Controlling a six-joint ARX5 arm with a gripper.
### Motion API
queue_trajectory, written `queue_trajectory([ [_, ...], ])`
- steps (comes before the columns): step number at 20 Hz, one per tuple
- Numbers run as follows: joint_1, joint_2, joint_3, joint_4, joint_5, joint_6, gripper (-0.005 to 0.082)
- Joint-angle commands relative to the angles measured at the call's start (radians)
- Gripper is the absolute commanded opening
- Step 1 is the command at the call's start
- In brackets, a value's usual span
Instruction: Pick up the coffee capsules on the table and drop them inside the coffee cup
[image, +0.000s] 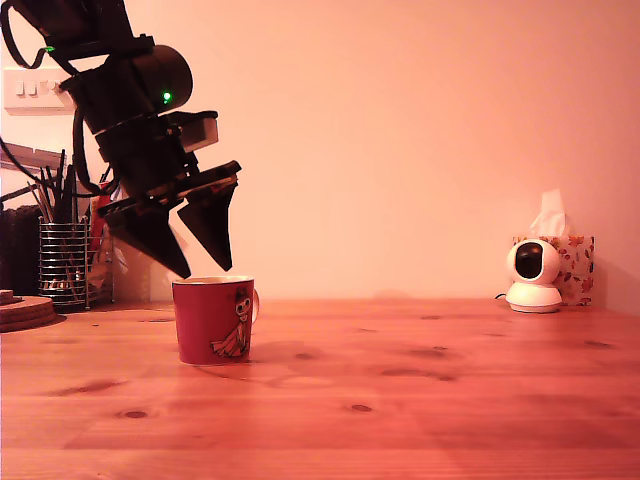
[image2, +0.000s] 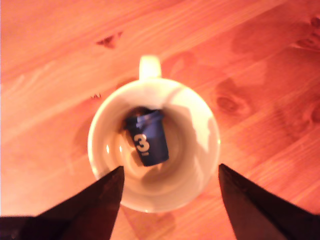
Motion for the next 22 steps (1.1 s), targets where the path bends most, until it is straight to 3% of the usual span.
queue_trajectory([
  [1,0.003,-0.001,0.008,-0.003,0.004,0.004,0.047],
  [6,0.003,-0.019,0.009,-0.014,0.008,0.005,0.0311],
  [11,0.003,-0.037,0.008,-0.016,0.016,0.008,-0.0022],
  [22,0.051,-0.211,0.008,-0.011,0.069,0.014,-0.0019],
])
